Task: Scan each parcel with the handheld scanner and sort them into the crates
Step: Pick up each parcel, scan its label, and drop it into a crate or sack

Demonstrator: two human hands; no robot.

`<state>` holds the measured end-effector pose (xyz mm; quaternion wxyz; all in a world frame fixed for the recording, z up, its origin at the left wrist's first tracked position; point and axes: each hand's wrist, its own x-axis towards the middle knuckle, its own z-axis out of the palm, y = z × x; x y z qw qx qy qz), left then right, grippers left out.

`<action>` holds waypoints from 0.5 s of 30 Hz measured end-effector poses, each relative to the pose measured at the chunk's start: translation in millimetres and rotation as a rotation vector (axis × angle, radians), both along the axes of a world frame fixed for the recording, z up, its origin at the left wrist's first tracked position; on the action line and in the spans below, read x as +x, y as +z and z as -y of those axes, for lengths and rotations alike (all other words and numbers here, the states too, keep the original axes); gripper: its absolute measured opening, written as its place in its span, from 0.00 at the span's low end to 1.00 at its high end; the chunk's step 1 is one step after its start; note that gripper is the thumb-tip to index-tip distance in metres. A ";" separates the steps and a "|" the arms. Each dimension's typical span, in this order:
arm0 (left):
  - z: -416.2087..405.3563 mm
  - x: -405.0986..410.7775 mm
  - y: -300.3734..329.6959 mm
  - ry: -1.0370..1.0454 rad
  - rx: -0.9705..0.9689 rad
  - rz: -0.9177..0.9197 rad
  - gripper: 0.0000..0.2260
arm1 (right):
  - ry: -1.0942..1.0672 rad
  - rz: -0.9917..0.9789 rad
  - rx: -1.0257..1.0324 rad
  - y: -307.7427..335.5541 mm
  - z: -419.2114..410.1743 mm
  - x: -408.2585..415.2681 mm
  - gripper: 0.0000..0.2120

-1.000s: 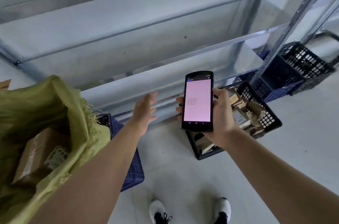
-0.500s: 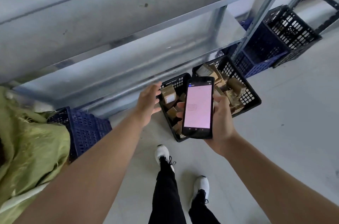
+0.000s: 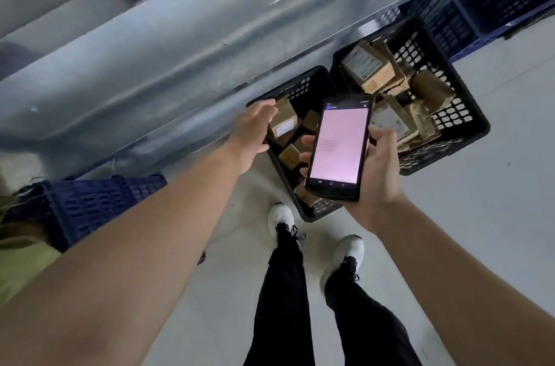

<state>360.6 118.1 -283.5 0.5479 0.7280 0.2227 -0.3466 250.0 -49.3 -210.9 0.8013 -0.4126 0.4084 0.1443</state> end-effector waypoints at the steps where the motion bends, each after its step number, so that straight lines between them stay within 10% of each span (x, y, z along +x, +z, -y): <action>1: -0.4 6.0 -16.1 -0.007 0.011 -0.008 0.16 | 0.007 -0.007 -0.003 -15.7 1.6 6.1 0.32; 15: -15.5 65.8 -294.4 -0.517 0.340 0.294 0.34 | 0.091 -0.127 0.008 -281.7 33.2 36.7 0.32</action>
